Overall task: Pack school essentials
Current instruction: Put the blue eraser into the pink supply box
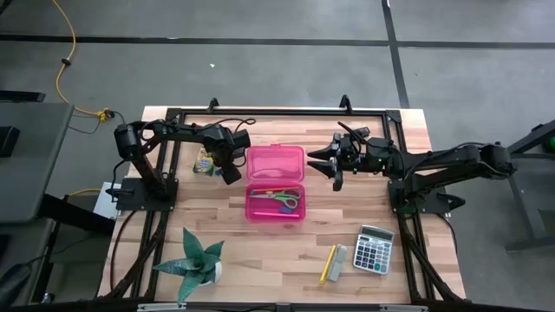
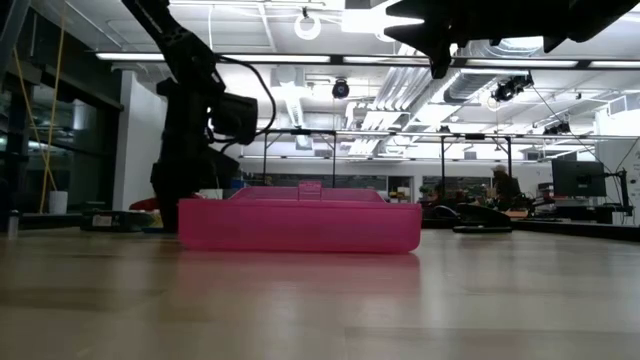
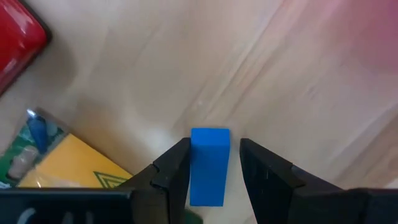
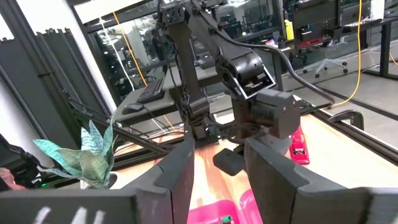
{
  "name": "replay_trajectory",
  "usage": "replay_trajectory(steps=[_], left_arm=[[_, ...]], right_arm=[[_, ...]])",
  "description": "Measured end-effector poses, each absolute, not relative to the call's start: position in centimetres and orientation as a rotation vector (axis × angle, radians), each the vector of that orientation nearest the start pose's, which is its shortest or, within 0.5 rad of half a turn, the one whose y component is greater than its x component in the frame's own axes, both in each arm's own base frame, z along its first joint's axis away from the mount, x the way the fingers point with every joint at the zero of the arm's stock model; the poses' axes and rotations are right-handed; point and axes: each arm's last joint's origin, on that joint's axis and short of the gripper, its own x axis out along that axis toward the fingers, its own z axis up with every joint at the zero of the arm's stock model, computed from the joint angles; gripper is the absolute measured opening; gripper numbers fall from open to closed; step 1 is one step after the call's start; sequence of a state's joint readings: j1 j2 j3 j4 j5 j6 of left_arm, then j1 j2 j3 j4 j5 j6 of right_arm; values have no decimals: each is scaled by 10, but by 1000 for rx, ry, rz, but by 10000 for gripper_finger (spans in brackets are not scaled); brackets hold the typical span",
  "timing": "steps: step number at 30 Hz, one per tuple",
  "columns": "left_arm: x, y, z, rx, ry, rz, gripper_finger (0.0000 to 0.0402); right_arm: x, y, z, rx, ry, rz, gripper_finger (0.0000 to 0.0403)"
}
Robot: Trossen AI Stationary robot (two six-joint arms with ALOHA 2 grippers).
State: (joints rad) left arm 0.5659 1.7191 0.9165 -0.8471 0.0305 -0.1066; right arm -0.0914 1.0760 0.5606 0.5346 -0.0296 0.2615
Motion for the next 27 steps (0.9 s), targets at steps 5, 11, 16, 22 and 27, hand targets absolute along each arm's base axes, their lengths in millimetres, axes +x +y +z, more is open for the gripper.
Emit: replay_trajectory(steps=[5, 11, 16, 22, 27], left_arm=[[222, 140, 134, -576, 1600, 476, 121], [221, 139, 133, -576, 1606, 472, 76], [222, 139, 134, -581, 1605, 475, 55], [227, 145, 165, -591, 1593, 436, 64], [228, 150, 225, -588, 1364, 419, 65]], right_arm=[[233, -20, 269, 260, -27, -59, 135], [233, -21, 269, 260, -27, -59, 135], [233, -20, 269, 260, -27, -59, 135], [233, -21, 269, 260, -26, -59, 135], [233, -21, 268, 261, -18, -60, 135]])
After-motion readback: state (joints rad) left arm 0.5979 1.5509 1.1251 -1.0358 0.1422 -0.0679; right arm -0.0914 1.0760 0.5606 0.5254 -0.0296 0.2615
